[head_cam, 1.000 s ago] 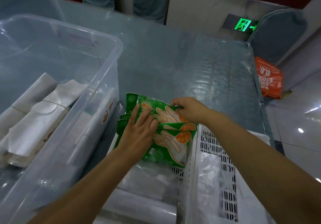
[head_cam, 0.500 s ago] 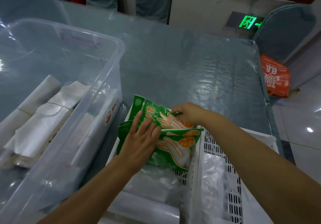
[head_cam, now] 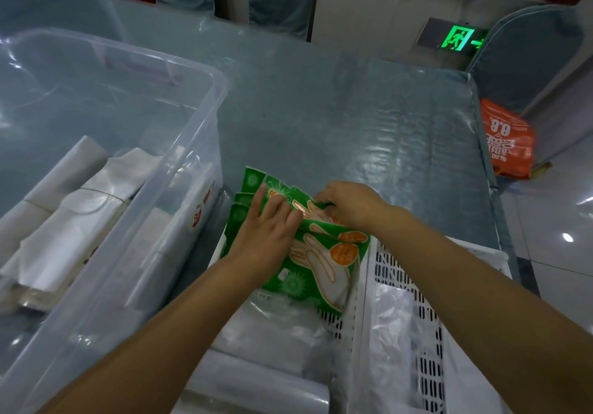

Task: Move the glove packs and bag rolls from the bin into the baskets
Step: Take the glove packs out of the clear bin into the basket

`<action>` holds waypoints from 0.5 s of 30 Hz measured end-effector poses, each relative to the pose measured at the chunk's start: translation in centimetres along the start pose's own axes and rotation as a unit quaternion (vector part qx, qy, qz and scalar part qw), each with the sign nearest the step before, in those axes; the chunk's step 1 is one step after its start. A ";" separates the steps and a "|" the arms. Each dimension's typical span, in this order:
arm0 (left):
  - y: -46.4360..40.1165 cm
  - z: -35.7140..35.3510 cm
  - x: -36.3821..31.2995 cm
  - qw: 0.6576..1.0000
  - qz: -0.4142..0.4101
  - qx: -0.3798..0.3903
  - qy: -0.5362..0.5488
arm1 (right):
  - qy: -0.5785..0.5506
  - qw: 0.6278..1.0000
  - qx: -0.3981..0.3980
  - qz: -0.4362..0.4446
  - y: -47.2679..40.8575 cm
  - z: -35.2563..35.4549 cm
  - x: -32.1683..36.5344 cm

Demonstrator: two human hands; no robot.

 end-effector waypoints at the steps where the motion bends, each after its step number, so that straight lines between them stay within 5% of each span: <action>1: -0.6 -0.5 0.4 1.000 0.011 0.025 0.014 | -0.020 1.000 -0.019 -0.011 0.0 0.2 -0.4; 6: -1.7 -1.6 2.6 0.993 0.069 0.054 0.078 | -0.182 0.957 -0.204 -0.098 2.2 1.4 -2.7; 9: -1.2 -2.0 3.0 0.992 0.054 0.036 0.111 | -0.144 0.968 -0.190 -0.077 3.8 -0.3 -2.1; 15: -2.3 -3.3 4.3 0.977 0.050 0.142 0.148 | -0.051 0.970 -0.197 -0.132 3.7 -2.6 -1.5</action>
Point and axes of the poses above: each hand's wrist, its own y-axis away from the middle knuckle, its own z-axis out of the back of the hand, x = y × z, the point moved 5 cm from there along -y, towards the middle knuckle, and after that the axes turned 13 degrees about y, right-handed, at the moved point
